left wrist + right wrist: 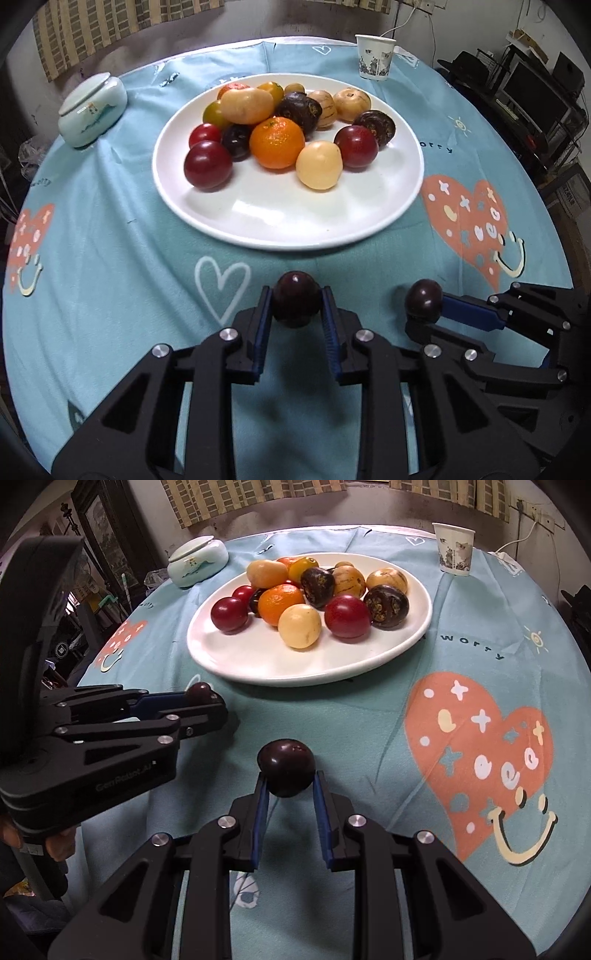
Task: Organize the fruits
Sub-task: 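Grasp a dark plum with the left tool while the right tool grasps the other dark plum, then carry both dark plums onto the plate and release both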
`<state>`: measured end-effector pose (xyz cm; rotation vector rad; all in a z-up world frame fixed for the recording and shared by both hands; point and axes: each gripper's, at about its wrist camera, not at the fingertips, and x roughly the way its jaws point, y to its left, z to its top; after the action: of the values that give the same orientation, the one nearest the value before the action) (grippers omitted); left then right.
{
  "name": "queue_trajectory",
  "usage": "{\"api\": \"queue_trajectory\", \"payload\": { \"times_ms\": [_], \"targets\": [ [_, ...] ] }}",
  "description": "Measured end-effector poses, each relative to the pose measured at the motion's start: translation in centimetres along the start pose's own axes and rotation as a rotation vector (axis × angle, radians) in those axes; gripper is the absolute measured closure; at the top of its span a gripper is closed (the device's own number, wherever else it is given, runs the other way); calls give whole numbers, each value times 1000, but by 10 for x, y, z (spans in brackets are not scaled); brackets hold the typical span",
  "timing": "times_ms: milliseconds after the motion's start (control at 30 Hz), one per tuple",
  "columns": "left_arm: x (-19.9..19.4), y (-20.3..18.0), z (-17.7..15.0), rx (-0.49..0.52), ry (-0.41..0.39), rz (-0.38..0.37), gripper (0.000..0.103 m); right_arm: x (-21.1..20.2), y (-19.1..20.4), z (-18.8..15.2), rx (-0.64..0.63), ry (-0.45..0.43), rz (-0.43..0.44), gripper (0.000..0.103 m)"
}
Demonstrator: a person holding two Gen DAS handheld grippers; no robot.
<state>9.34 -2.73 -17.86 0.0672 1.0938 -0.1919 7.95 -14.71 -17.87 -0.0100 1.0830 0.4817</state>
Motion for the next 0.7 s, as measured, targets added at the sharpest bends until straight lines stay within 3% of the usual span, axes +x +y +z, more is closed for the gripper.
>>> {"api": "queue_trajectory", "payload": {
  "times_ms": [700],
  "targets": [
    [-133, 2, -30, 15, -217, 51, 76, -110, 57, -31, -51, -186, 22, 79]
  ]
}}
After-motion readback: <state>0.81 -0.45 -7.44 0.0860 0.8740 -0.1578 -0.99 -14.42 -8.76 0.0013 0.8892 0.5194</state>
